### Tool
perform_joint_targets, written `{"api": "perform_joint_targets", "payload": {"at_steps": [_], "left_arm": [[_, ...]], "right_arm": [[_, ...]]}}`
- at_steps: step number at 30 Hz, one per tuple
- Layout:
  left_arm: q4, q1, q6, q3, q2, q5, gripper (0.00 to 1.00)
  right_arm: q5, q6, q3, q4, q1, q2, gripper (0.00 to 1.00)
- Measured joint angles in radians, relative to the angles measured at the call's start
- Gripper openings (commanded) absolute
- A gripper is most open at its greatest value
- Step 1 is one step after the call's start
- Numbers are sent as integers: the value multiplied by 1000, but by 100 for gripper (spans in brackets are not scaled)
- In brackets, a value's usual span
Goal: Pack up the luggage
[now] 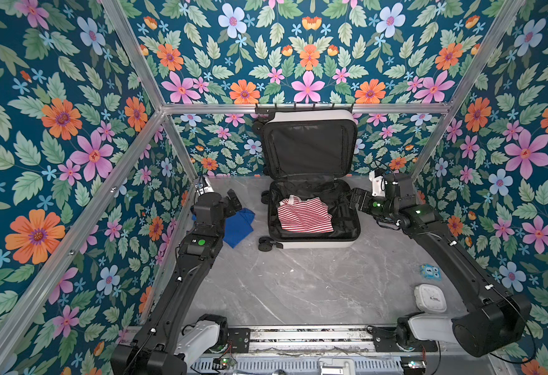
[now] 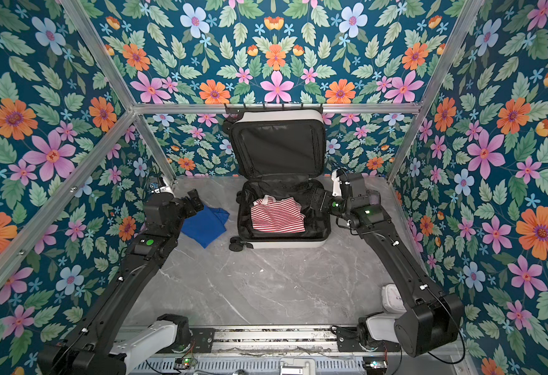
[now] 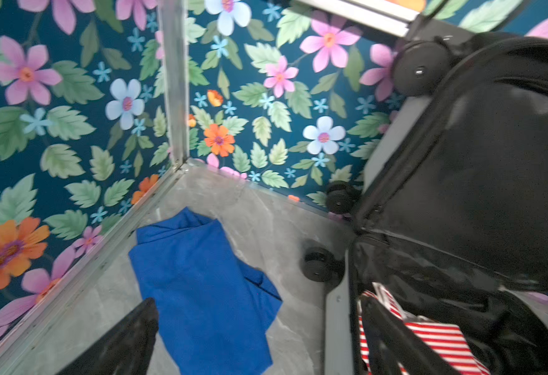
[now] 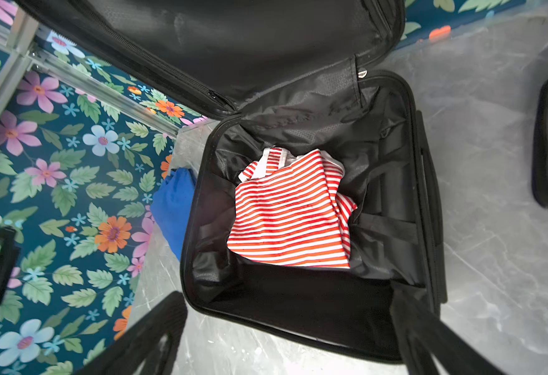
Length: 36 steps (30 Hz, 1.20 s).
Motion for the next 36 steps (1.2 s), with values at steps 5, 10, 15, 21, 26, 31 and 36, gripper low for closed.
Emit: {"api": "perform_joint_targets", "payload": {"at_steps": [5,10,15,21,26,31,36], "left_arm": [[-42,138,-61,-47,59,117,84],[-62,229,-110,-121,85,206,81],[-57,327,-161,-208,111,282,73],[-13,399,-195,-311,134,378,67],[58,431,-239,-365,201,452,62],[172,431,-295,-408,298,543,57],[326,431,-386,-459,394,629,54]], "right_arm": [[-70,78,-117,43,-68,-28,97],[-135,139,-202,85,-122,-56,99],[-171,142,-219,106,-125,-76,87],[-141,127,-150,16,6,-59,75],[-19,101,-127,-51,233,-33,78],[85,98,-114,-59,394,18,79],[119,103,-107,-56,467,76,79]]}}
